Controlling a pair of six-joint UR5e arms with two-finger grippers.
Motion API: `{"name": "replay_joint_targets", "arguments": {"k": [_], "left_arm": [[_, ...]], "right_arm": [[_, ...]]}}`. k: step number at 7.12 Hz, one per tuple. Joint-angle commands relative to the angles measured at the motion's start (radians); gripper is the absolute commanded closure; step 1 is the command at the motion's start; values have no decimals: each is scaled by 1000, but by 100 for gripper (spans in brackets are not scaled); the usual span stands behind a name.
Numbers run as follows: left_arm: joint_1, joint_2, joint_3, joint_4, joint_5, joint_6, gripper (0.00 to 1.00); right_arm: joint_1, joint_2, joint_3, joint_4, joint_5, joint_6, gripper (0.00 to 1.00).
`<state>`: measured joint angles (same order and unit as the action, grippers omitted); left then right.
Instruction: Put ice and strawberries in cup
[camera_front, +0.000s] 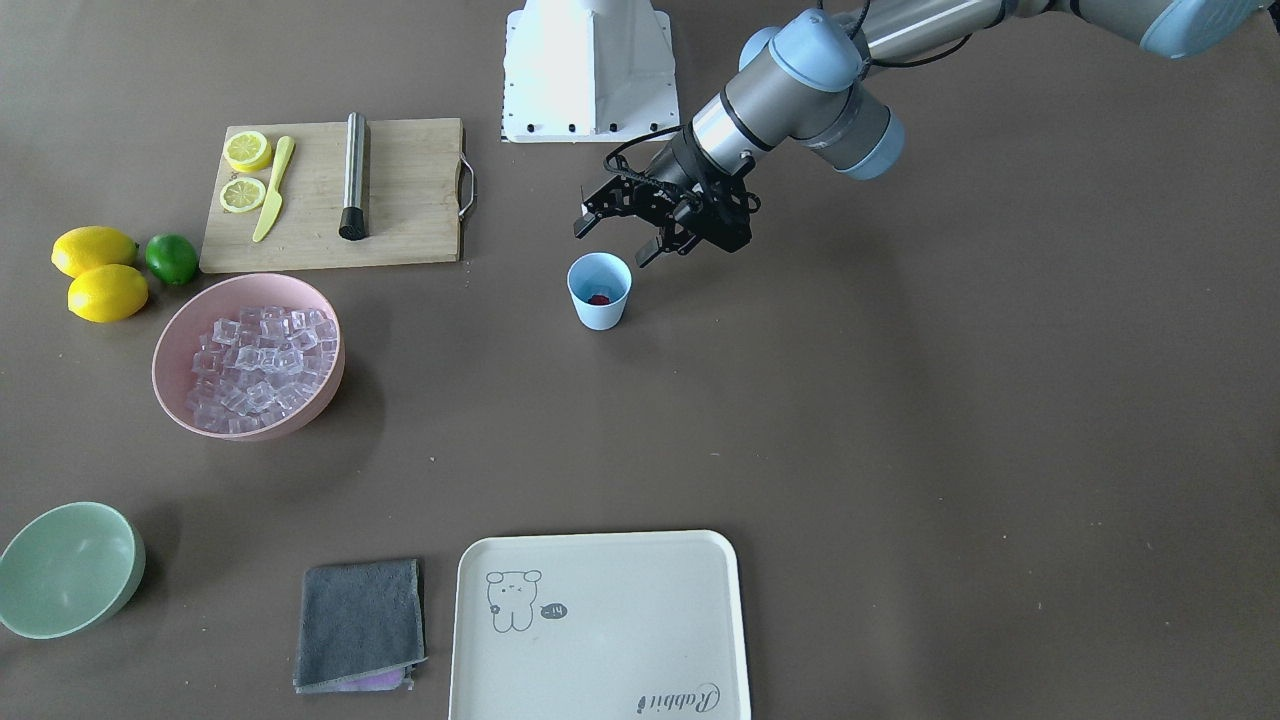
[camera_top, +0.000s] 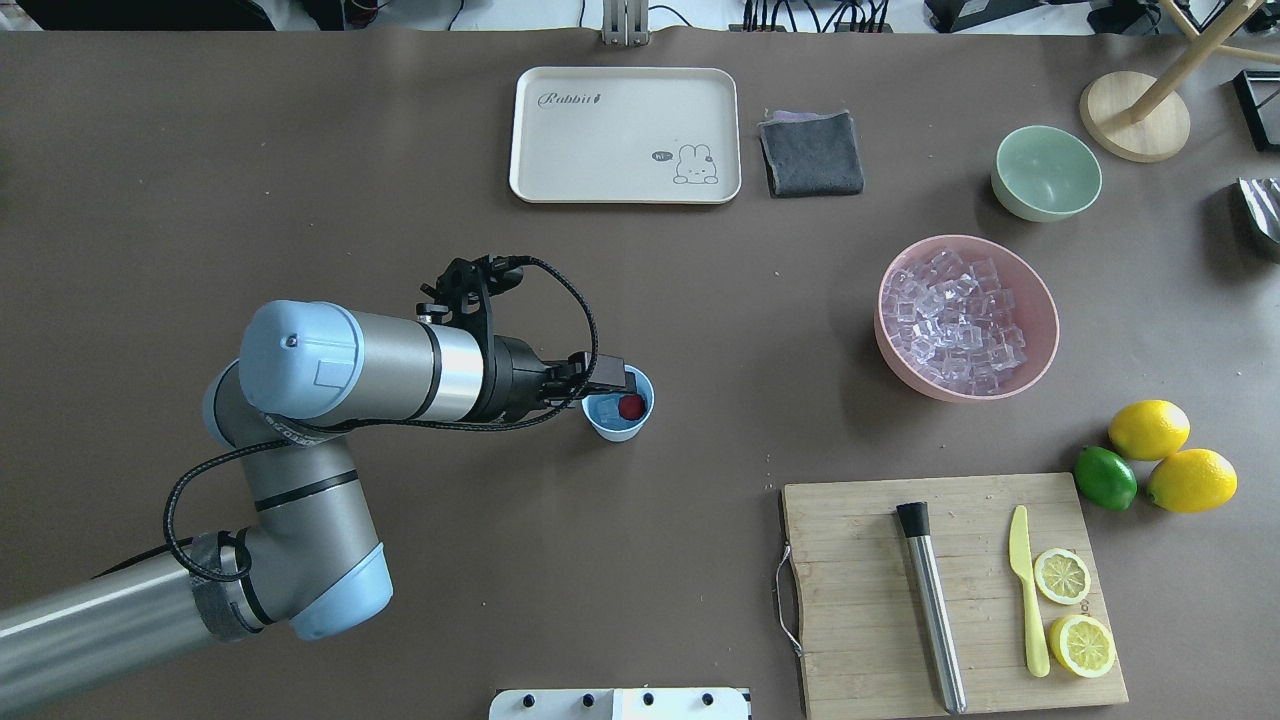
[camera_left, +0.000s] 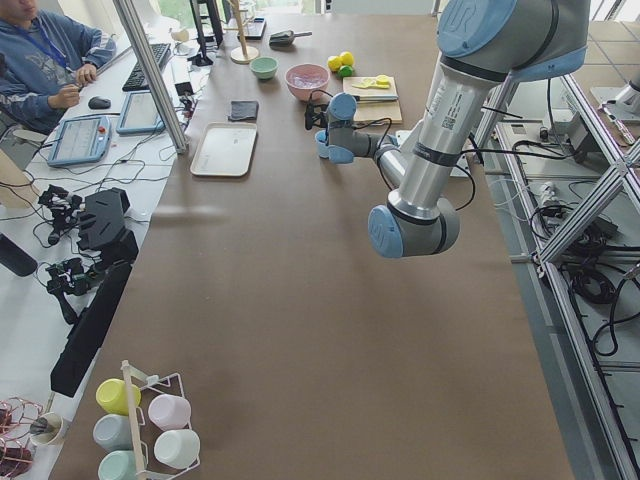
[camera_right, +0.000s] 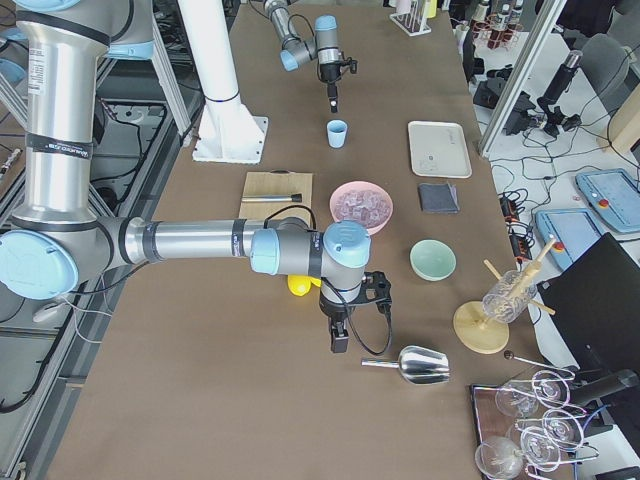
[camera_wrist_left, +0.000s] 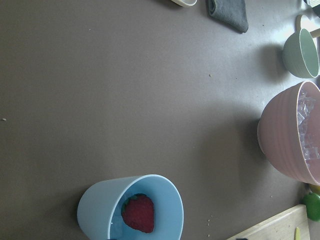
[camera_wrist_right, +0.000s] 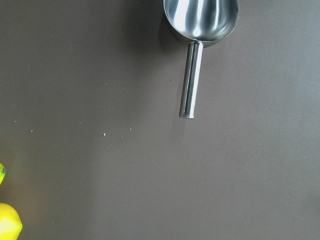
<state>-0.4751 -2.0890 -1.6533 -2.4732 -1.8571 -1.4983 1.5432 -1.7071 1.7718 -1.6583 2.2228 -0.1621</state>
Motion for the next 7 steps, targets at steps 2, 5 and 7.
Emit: {"name": "replay_joint_targets", "arguments": {"k": [2,5,7], "left_arm": [[-61,30,3,42,-83,41,2],[-296,172,-2,109,-345,327,2],[-454,317,0,117,-442,570,1]], "right_arm": [[0,0,-9,0,3,-4,0],[0,0,-17,0,6,-5,0],[0,0,-20,0,6,-5,0]]}}
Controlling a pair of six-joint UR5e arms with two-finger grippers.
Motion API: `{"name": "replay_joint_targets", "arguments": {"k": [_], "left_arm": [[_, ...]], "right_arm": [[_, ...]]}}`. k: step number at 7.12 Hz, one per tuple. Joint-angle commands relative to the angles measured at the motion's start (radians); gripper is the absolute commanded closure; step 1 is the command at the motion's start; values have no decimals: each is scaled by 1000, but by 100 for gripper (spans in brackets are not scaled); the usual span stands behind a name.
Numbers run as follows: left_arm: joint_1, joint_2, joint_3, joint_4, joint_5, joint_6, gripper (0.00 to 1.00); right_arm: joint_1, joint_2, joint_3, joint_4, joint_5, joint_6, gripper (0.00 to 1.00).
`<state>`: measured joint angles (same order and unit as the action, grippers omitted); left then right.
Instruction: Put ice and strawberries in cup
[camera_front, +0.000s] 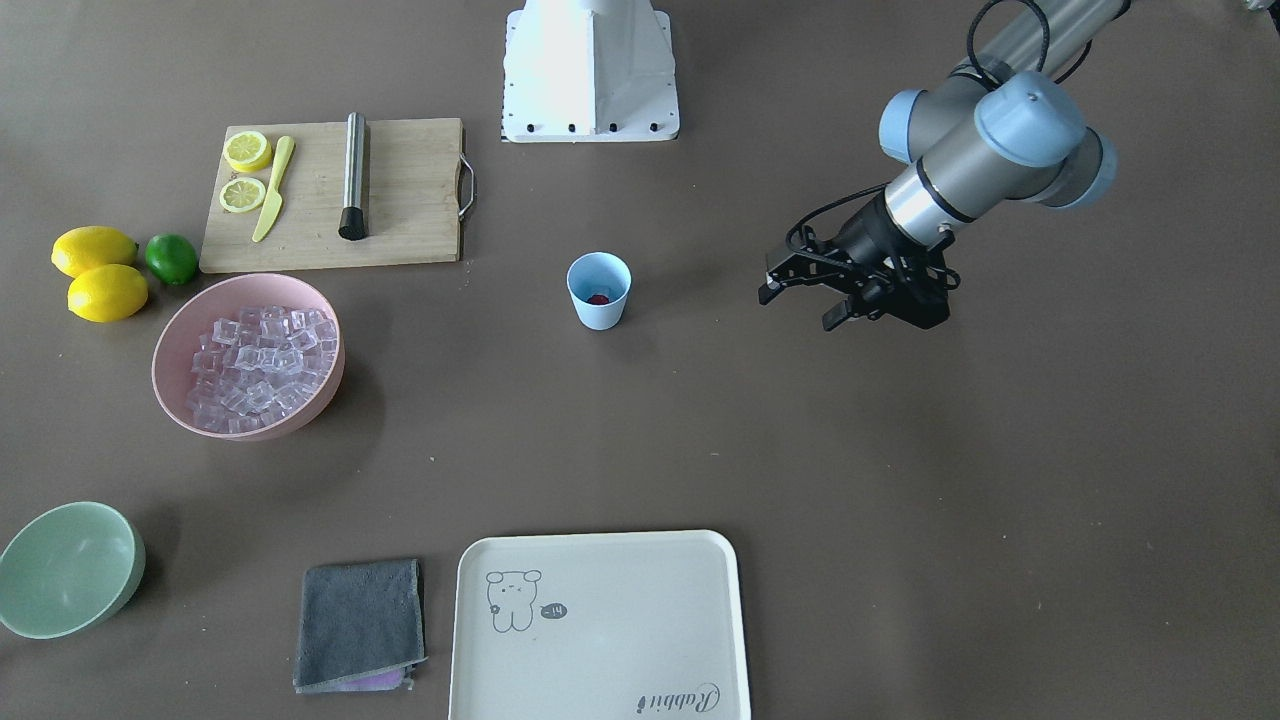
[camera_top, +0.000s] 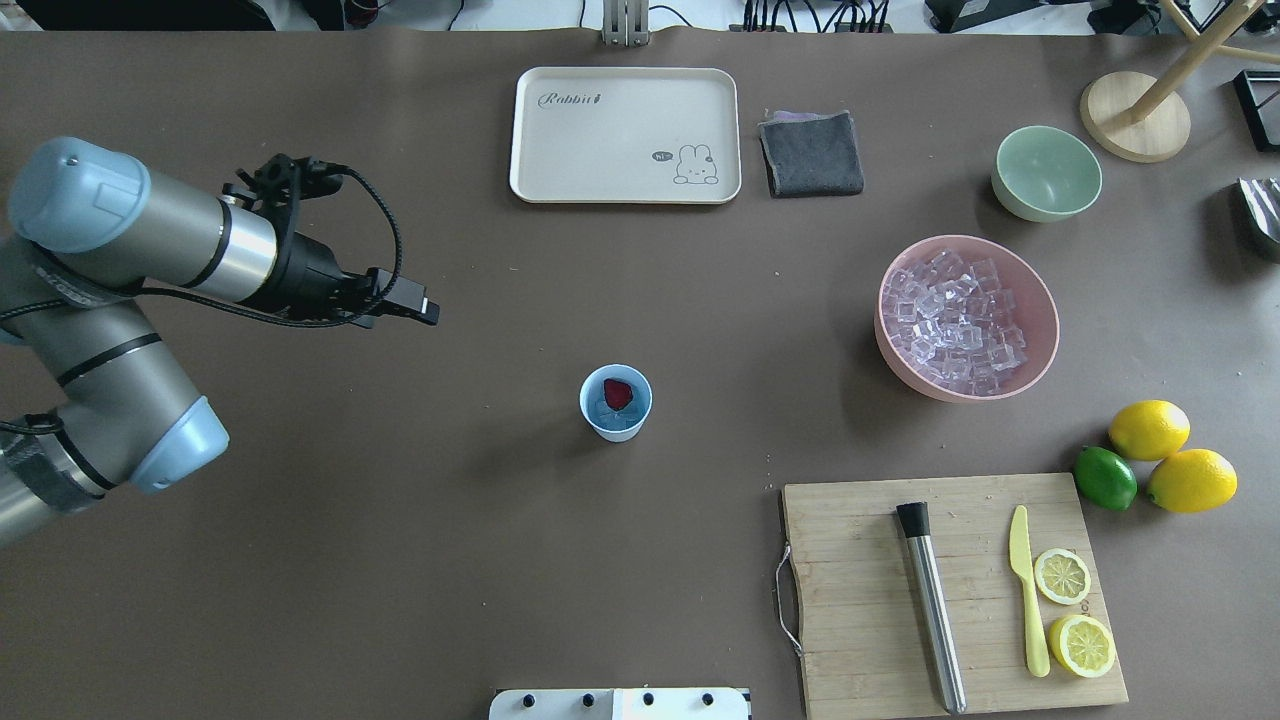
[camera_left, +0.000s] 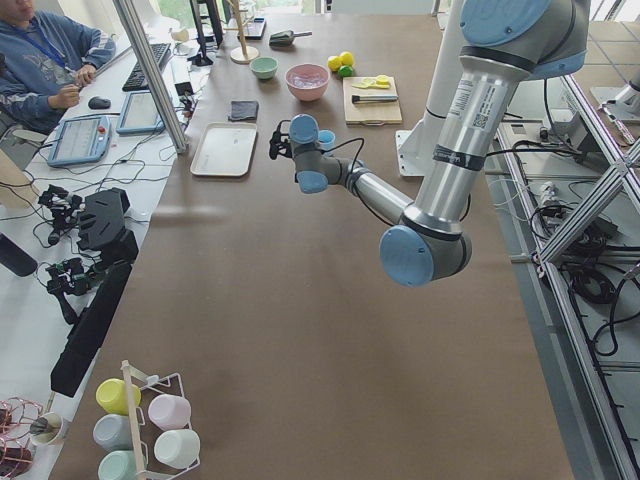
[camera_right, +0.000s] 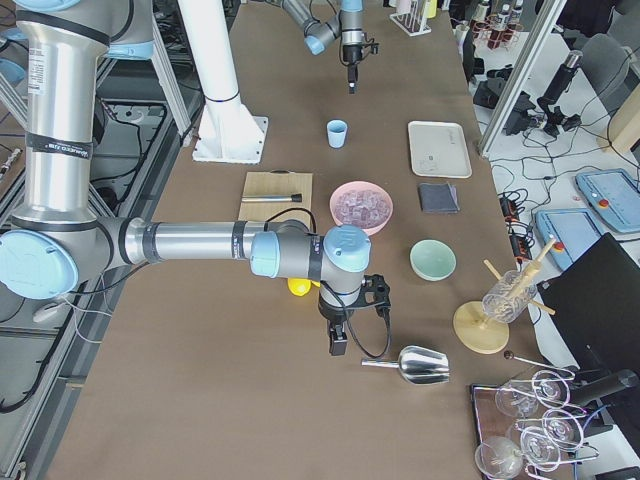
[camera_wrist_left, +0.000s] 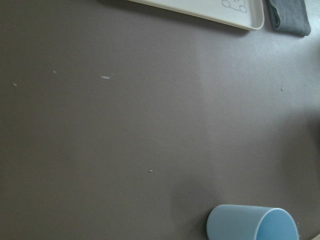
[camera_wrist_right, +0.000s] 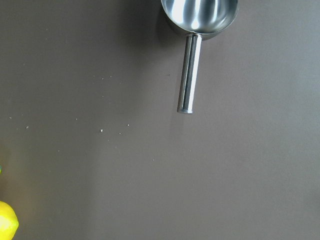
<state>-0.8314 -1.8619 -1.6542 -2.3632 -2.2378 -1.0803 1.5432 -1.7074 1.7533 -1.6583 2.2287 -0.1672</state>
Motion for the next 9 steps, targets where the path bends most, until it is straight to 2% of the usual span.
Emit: {"name": "replay_joint_targets", "arguments": {"k": [1,2,3,4,8,9], "left_arm": [[-191,149,-2,60,-100,290,1],[-283,197,2,124,-133,457,1],[-381,229,1,254,-153,675,1],[-464,240,-1,383,-180,867,1],[-714,228,-15,885,-174,1456,1],[-751,253,-9,904,-172,1544,1]], "right_arm": [[0,0,-3,0,-1,0,0],[0,0,-3,0,-1,1,0],[0,0,-9,0,0,1,0],[0,0,-11,0,0,1,0],[0,3,-9,2,0,1,0],[0,3,-8,2,0,1,0]]}}
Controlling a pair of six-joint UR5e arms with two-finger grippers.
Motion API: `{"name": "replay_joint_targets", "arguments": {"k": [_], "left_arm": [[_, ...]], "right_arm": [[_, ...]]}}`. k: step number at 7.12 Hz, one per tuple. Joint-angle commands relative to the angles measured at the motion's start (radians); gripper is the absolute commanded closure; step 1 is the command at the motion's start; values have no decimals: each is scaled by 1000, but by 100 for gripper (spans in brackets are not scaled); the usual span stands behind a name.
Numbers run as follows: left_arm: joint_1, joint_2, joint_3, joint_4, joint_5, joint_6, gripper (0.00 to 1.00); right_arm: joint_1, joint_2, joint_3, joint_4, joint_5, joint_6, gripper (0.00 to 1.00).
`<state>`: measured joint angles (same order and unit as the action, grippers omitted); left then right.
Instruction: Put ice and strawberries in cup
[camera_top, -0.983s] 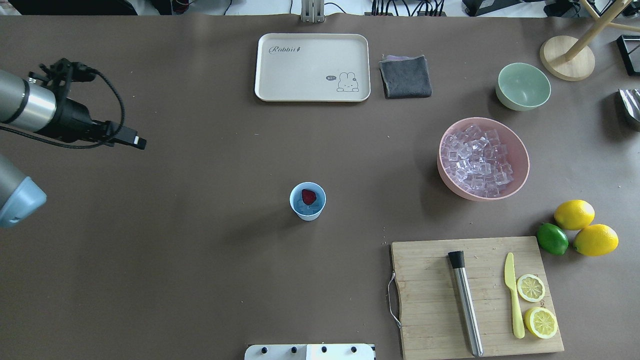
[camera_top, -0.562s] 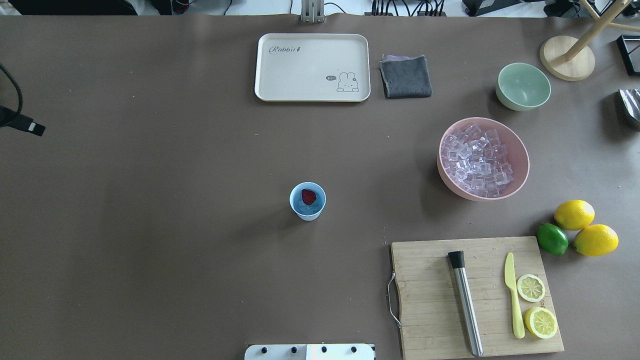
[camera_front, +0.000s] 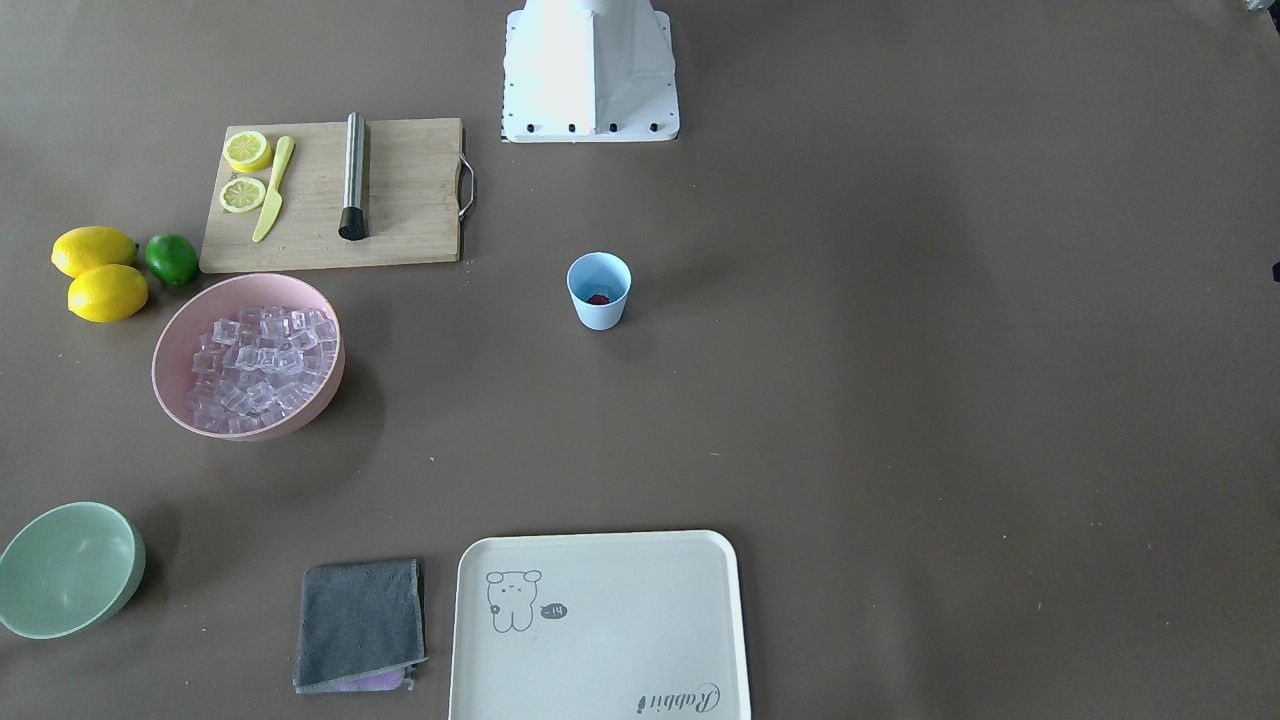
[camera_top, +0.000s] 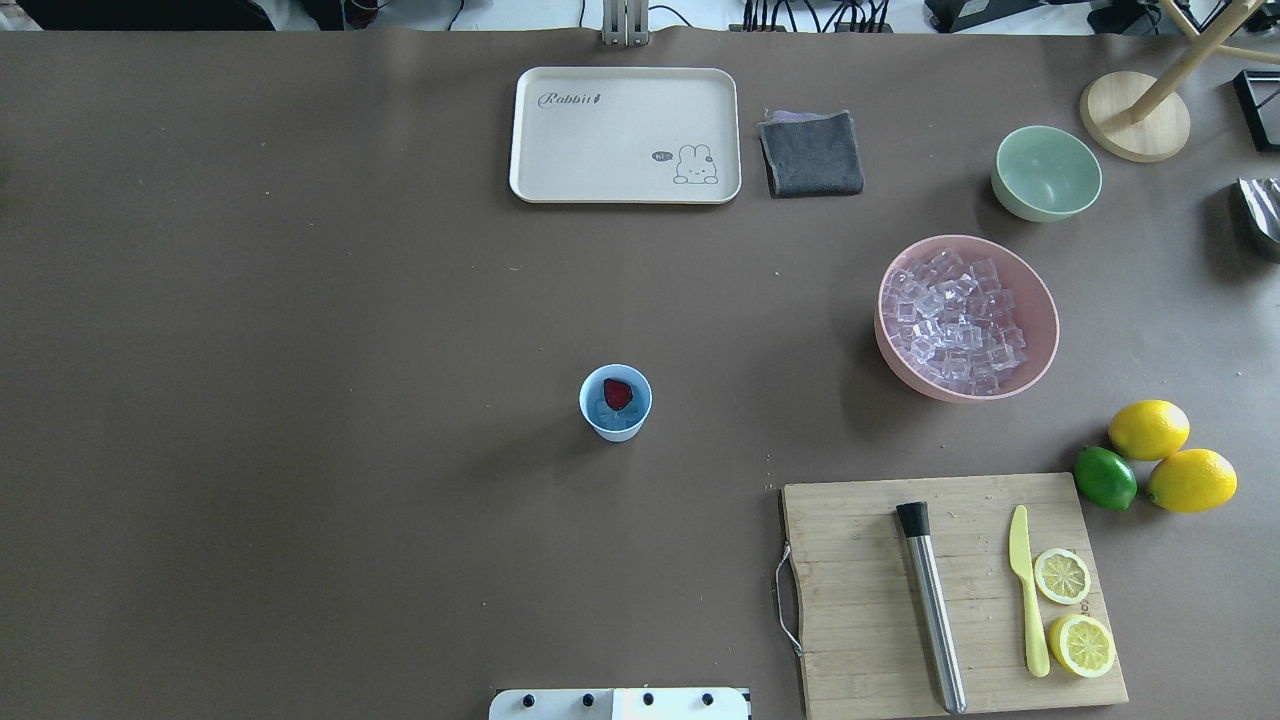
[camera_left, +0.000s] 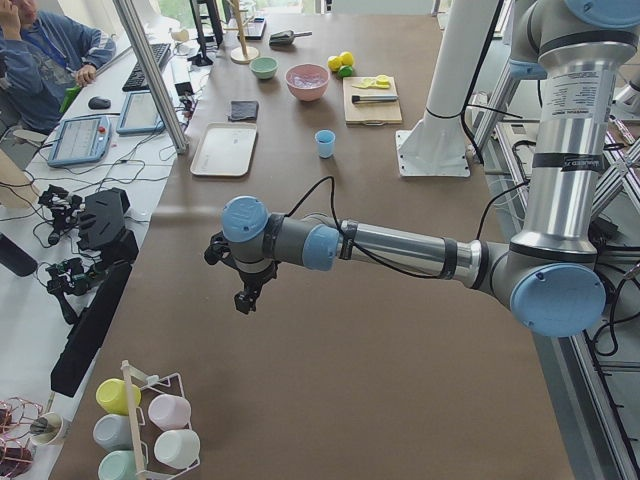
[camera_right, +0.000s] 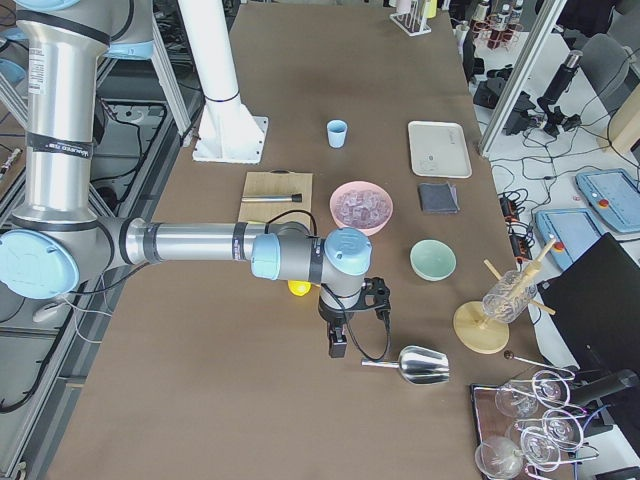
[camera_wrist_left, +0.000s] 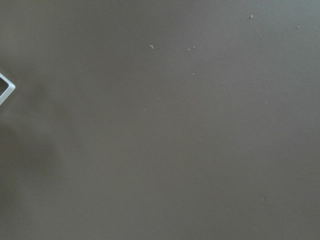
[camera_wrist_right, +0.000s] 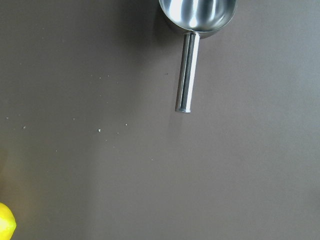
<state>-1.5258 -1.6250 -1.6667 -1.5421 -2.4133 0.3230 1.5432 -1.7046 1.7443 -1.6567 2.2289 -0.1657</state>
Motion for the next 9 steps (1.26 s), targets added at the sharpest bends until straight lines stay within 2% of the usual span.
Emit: {"name": "replay_joint_targets", "arguments": {"k": [1,2,4,9], "left_arm": [[-95,89,19,83,5,143,1],[-103,100,66,80,-9,127,1],[-111,123,88,-42,54,117,1],[-111,116,102,-49,62,105,1]], "right_arm": [[0,2,1,0,0,2,0],[0,0,0,0,0,2,0],[2,-1,-8,-1,2,8,0],[21,-1,-57,0,20,8,0]]}}
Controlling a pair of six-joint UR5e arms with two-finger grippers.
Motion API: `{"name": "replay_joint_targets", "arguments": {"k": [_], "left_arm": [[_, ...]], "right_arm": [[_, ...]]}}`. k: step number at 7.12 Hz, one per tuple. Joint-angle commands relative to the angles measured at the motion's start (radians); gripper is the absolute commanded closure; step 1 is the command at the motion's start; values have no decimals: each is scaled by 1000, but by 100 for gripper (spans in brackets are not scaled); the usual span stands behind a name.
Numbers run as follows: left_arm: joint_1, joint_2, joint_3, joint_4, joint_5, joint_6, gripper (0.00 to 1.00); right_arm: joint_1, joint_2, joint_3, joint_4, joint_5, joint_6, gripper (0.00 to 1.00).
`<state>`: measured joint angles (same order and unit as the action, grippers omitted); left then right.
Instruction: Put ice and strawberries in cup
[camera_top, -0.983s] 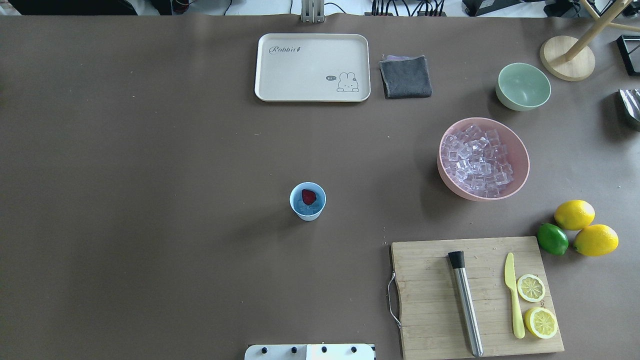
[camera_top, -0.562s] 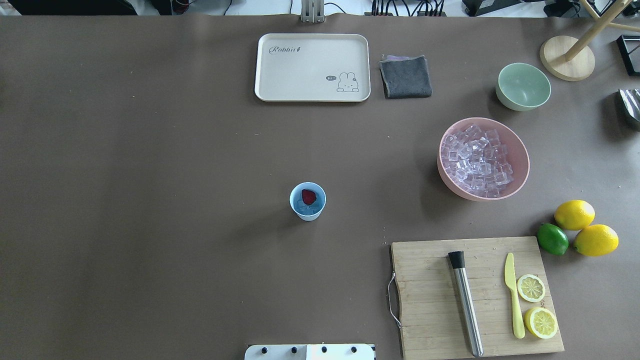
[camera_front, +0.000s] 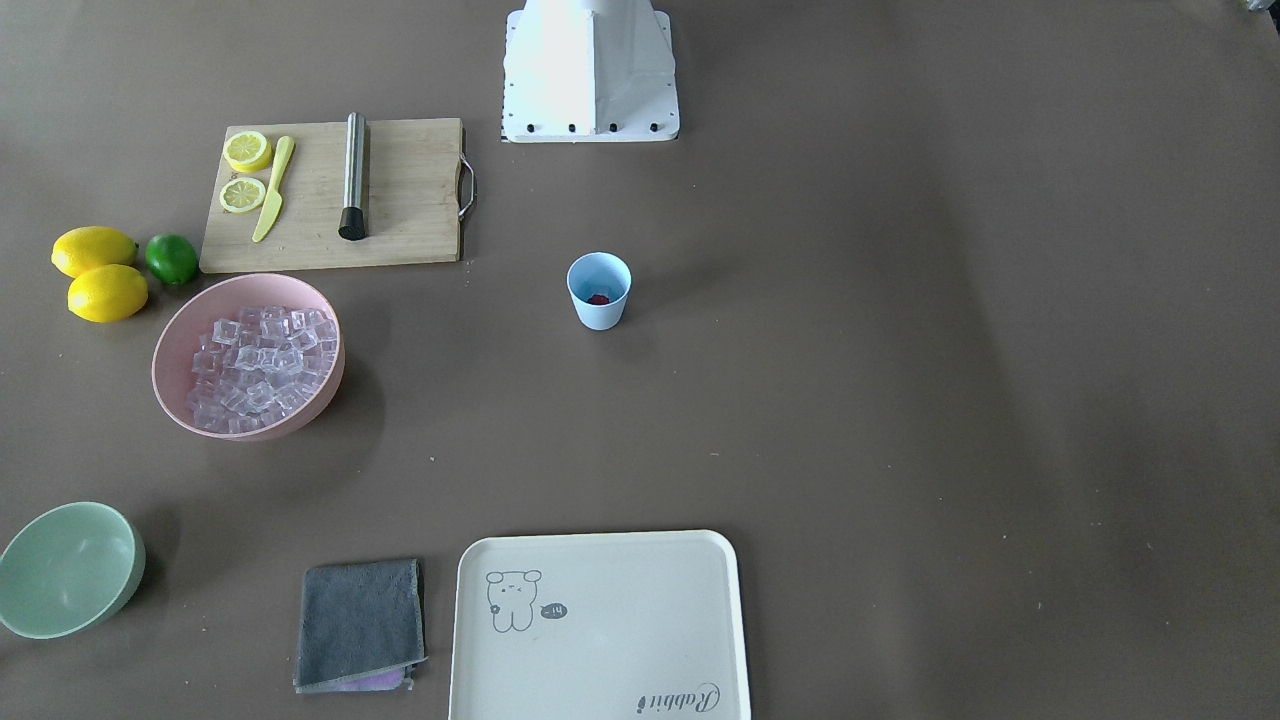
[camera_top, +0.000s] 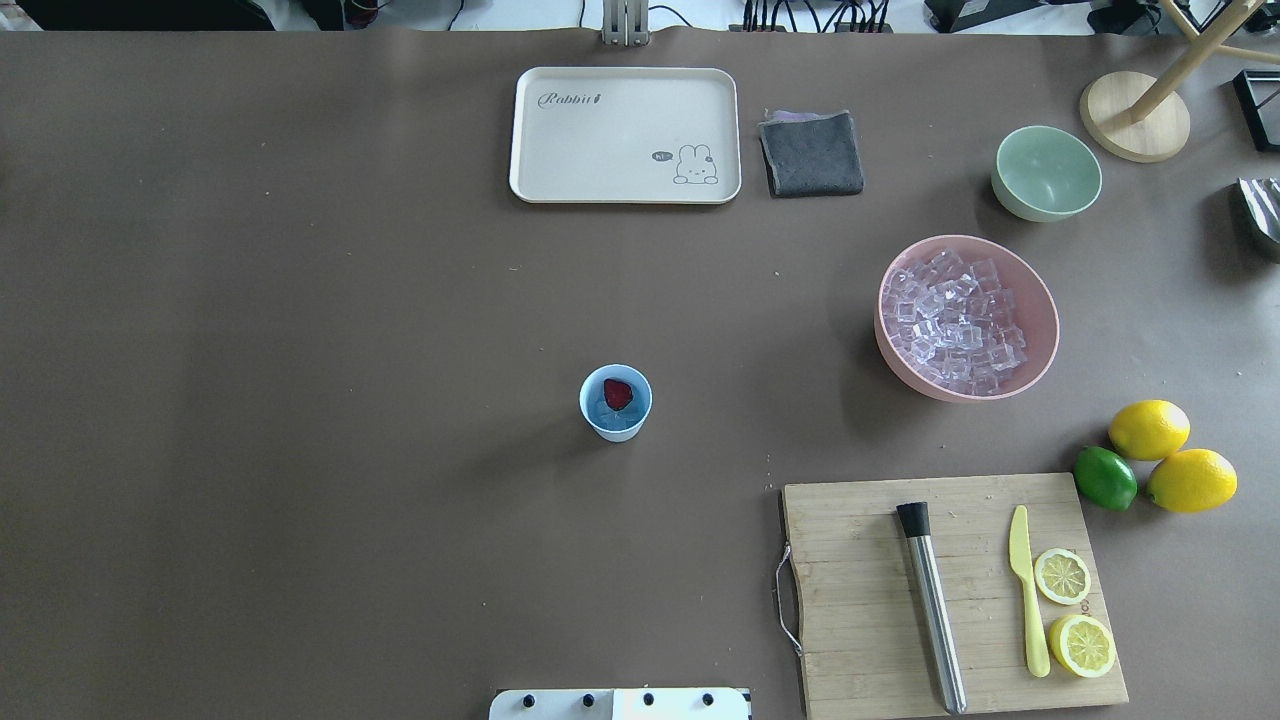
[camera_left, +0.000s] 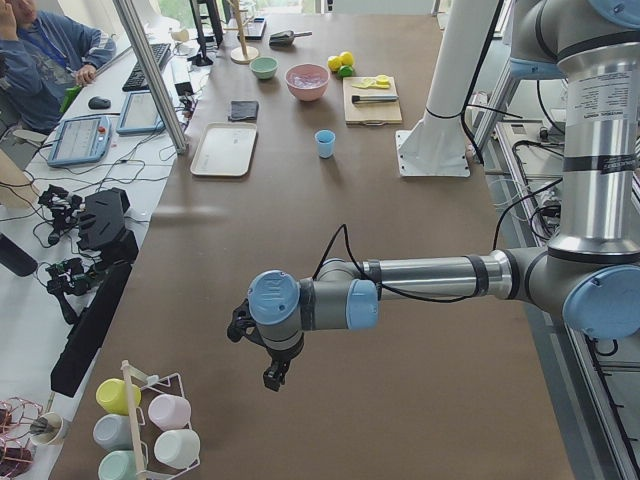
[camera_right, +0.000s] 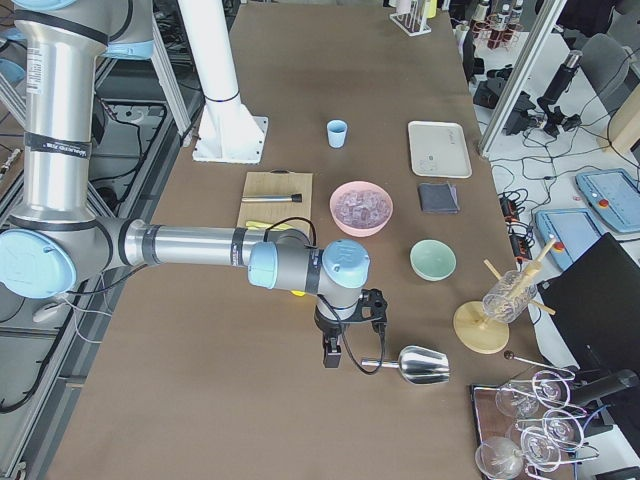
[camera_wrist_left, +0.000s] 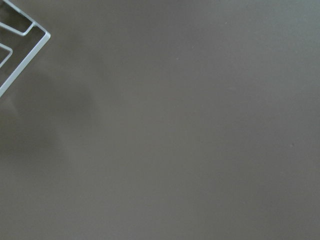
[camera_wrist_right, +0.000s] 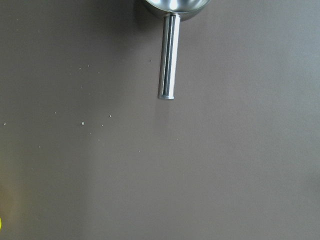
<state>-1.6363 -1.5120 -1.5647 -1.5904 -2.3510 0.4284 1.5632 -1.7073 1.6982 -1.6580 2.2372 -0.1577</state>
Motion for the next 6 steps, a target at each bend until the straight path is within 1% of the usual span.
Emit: {"name": "replay_joint_targets", "arguments": {"k": [1,4,5,6], "left_arm": [[-1,7,5,1,-1,-3,1],[-1,12,31,1,1,-2,1],[-1,10,69,-3,-1,-2,1],[-1,9,80,-3,1,0,1]], "right_arm": [[1,2,-9,1,12,0,0],[0,6,-8,1,13,1,0],[0,9,-12,1,15,1,0],[0,11,-11,1,24,1,0]]}}
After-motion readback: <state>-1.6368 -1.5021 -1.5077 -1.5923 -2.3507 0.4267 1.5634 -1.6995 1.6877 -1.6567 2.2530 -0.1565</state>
